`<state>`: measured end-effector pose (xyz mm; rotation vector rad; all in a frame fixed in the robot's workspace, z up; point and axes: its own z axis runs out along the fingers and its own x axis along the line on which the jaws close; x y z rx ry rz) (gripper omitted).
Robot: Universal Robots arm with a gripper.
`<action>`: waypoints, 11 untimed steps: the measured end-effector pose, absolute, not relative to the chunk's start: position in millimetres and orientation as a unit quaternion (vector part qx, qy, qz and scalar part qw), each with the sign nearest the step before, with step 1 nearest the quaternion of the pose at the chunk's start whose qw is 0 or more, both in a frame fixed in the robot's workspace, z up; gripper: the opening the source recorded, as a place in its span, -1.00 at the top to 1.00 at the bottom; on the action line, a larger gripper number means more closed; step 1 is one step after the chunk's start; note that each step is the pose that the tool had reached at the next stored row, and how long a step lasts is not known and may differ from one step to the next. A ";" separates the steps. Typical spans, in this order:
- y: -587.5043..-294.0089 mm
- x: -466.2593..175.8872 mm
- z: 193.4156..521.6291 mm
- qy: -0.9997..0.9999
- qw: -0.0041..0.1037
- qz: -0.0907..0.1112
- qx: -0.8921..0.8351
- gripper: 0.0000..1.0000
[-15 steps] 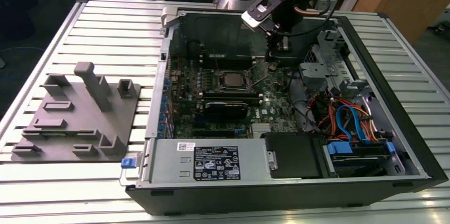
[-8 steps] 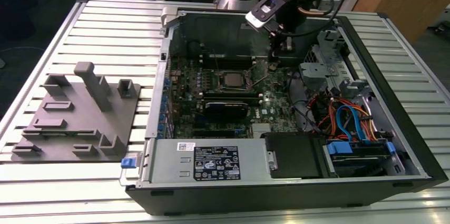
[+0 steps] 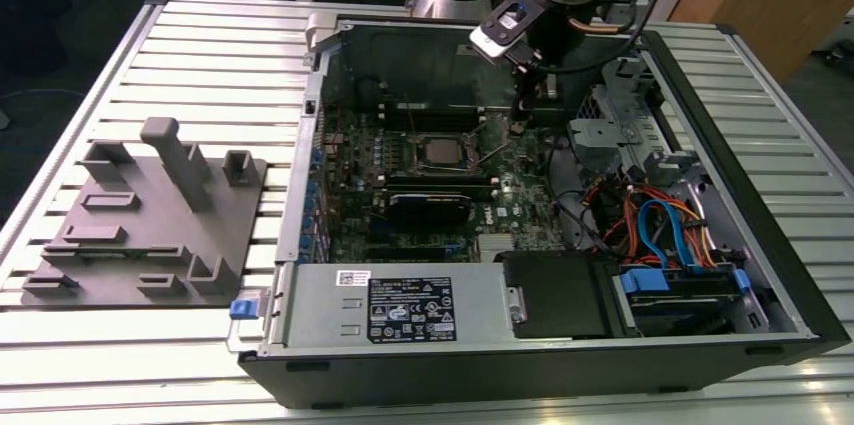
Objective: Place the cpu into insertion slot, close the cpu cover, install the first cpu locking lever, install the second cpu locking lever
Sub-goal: 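Close the cpu cover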
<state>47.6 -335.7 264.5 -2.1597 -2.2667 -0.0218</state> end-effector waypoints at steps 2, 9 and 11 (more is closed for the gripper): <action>-335.7 47.7 264.5 -0.724 0.005 -0.007 -0.690 0.80; -335.7 47.9 264.2 -0.724 0.005 -0.007 -0.690 0.80; -335.7 48.1 263.6 -0.724 0.005 -0.007 -0.690 0.80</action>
